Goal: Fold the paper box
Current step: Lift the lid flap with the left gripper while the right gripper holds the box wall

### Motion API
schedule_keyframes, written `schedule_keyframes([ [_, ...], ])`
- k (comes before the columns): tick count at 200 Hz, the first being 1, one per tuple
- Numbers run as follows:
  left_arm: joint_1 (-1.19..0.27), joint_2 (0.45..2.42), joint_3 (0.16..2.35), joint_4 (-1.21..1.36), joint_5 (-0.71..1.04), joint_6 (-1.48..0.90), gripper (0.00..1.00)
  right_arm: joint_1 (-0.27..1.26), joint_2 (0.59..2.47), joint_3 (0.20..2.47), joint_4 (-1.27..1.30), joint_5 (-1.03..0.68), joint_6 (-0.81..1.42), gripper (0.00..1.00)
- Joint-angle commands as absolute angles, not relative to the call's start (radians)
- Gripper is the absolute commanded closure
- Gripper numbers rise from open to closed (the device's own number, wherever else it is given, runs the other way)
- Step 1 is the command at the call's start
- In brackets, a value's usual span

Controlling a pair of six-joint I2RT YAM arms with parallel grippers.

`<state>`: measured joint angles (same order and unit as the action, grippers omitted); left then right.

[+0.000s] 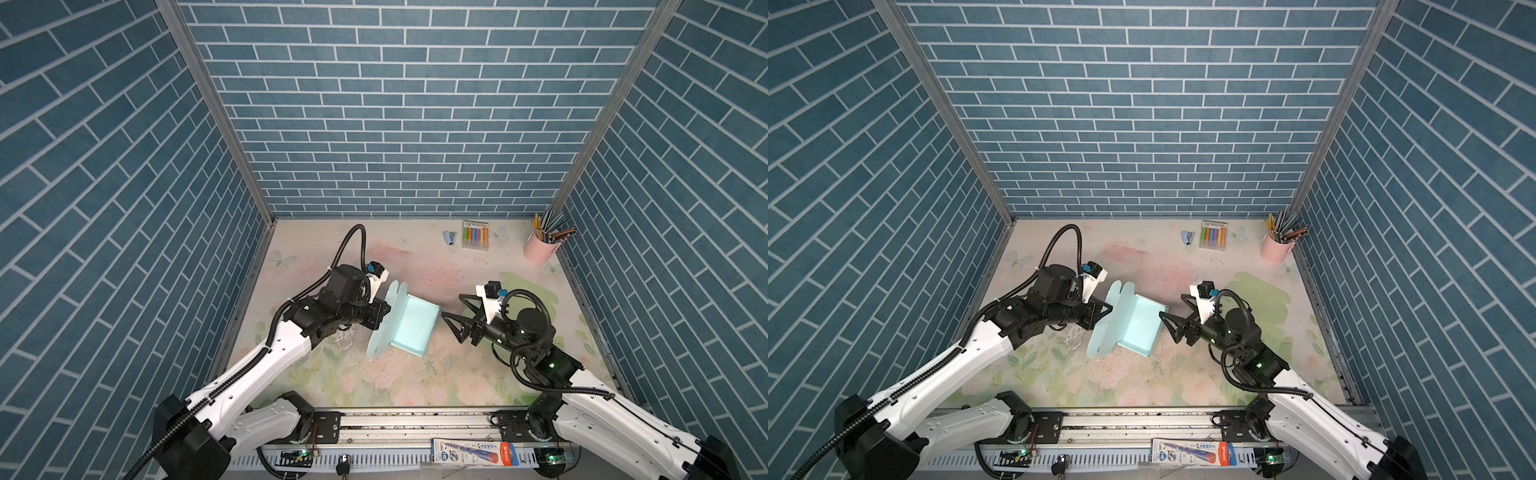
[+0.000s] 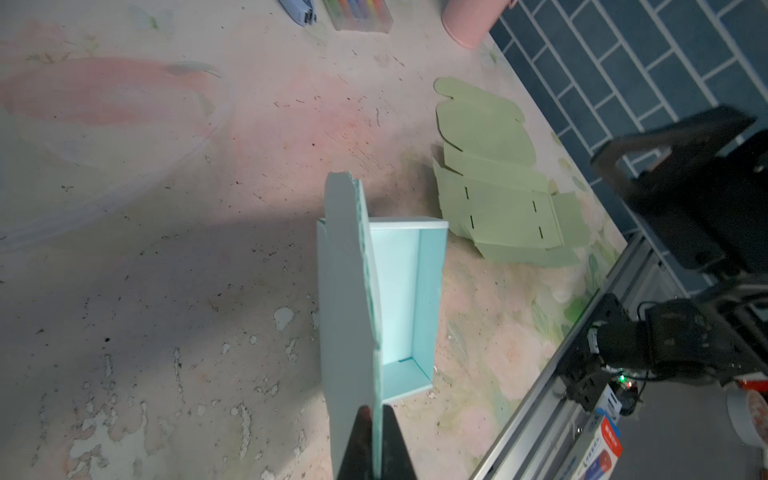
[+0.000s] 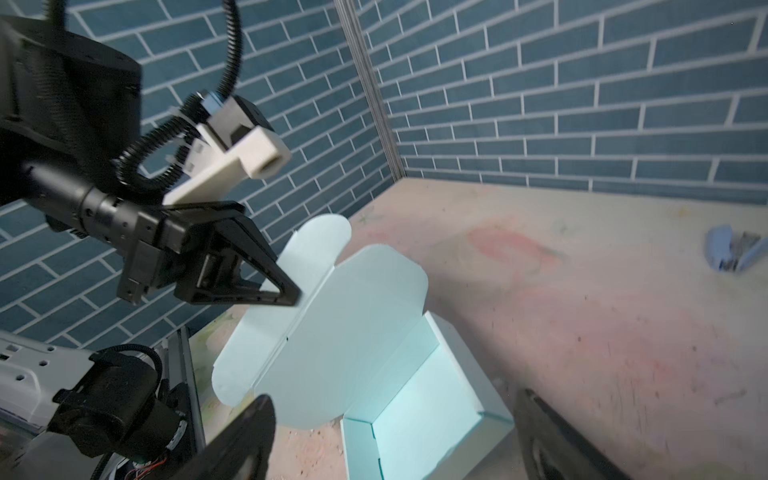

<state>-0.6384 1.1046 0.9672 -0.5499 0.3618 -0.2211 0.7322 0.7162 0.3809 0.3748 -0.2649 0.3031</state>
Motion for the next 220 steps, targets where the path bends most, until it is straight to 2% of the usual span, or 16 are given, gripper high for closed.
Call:
schedule_keyframes([
  [1, -0.69, 1.125, 1.055, -0.707, 0.405, -0.067, 1.0, 0.733, 0.752, 0.388, 0.564, -0.352, 0.103, 0.08],
  [43, -0.741, 1.16, 1.152, -0.779, 0.413, -0.01, 1.0, 0.7, 0.95, 0.484, 0.574, -0.586, -0.055, 0.08],
  [77, -0.799, 1.182, 1.184, -0.801, 0.405, 0.006, 1.0, 0.657, 1.051, 0.559, 0.48, -0.727, -0.172, 0.09],
  [116, -0.818, 1.19, 1.226, -0.829, 0.384, 0.02, 1.0, 0.647, 1.136, 0.642, 0.346, -0.787, -0.268, 0.12],
  [152, -0.818, 1.201, 1.257, -0.854, 0.353, 0.025, 1.0, 0.647, 1.185, 0.662, 0.311, -0.854, -0.278, 0.19],
  [168, -0.817, 1.205, 1.267, -0.864, 0.335, 0.028, 1.0, 0.648, 1.19, 0.666, 0.303, -0.861, -0.278, 0.25],
  [220, -0.821, 1.223, 1.273, -0.872, 0.285, 0.029, 1.0, 0.665, 1.156, 0.662, 0.286, -0.816, -0.279, 0.62],
])
